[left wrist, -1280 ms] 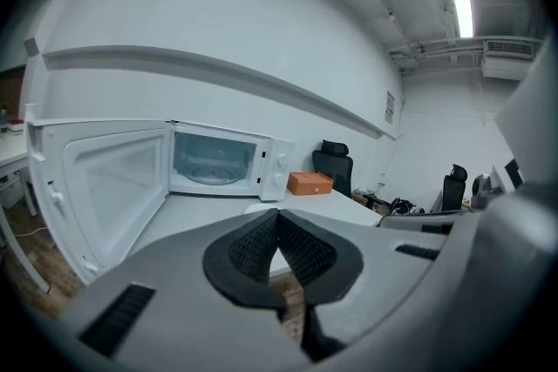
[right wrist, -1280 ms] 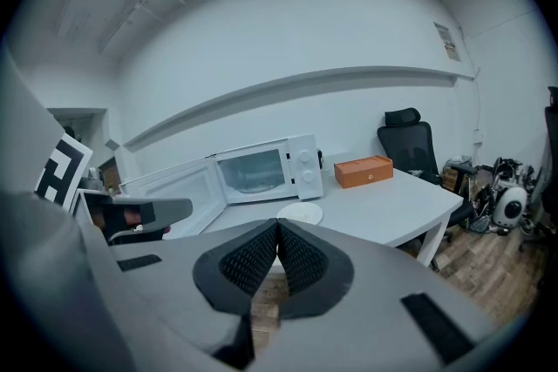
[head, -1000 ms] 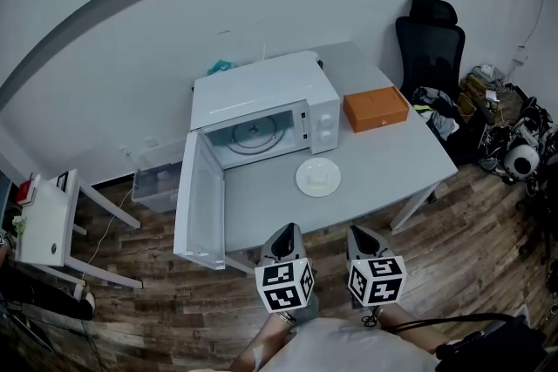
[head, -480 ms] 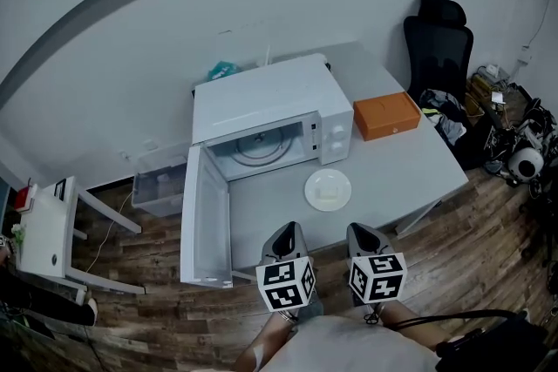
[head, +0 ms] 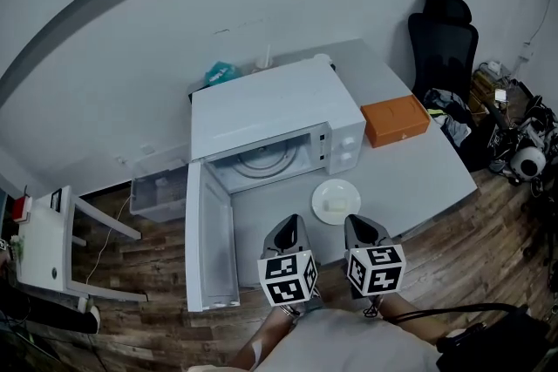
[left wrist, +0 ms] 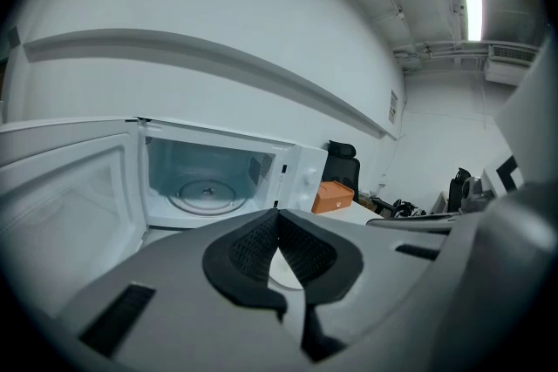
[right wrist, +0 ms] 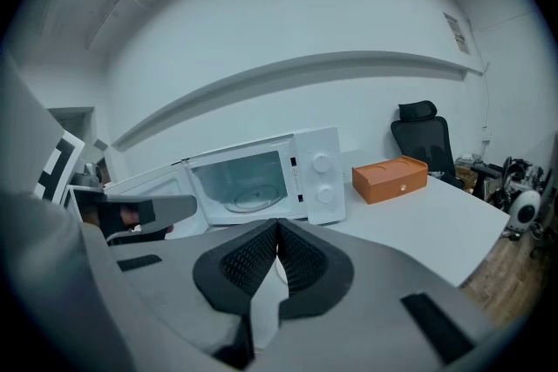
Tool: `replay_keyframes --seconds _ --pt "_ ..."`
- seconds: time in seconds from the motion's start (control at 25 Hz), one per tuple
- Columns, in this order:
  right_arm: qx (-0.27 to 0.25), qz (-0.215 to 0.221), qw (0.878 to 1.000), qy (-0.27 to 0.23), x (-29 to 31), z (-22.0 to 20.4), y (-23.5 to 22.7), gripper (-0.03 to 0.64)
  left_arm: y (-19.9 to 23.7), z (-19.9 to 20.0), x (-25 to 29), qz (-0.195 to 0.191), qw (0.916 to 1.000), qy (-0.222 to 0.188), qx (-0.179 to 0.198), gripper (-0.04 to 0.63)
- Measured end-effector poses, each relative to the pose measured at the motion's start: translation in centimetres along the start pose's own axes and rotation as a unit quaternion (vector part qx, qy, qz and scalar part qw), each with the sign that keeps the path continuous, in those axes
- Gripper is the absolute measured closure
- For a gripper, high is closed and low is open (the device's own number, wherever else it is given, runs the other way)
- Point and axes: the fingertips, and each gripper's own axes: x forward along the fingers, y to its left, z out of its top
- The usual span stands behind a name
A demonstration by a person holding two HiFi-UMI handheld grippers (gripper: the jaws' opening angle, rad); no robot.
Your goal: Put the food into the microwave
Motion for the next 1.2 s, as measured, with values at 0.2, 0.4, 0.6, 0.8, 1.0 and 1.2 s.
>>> replay_keyframes --seconds 0.2,0.4,0.6,0.8,1.0,1.2 --pt "-0.002 -0.003 1.000 -0.011 2.5 2.1 -0.1 0.600 1.2 2.0 2.1 -0.004 0.9999 -0.011 0.003 0.594" --pt "-0.001 -0.007 1.000 -0.014 4.2 3.4 0.0 0.600 2.3 3.0 3.6 -0.005 0.9999 -0.012 0.002 0.594" --pt "0.005 -0.010 1.000 -0.010 5.6 3.8 -0.1 0.600 3.1 3.4 4.8 -0.007 0.9999 -0.008 0.000 0.594" --pt "0.011 -0.007 1.000 -0.002 6.2 3.3 -0.4 0.600 3.3 2.3 5.6 -0.005 0.9999 0.007 -0.008 0.594" --pt "0.016 -0.005 1.000 -0.002 6.7 3.4 -1.5 0.600 2.7 1.3 6.5 0.000 0.9996 0.025 -0.010 0.594" --pt "0.005 0.015 1.000 0.002 7.6 4.1 -1.9 0.600 2.3 1.9 7.5 0.009 0.9995 0.031 0.001 0.594"
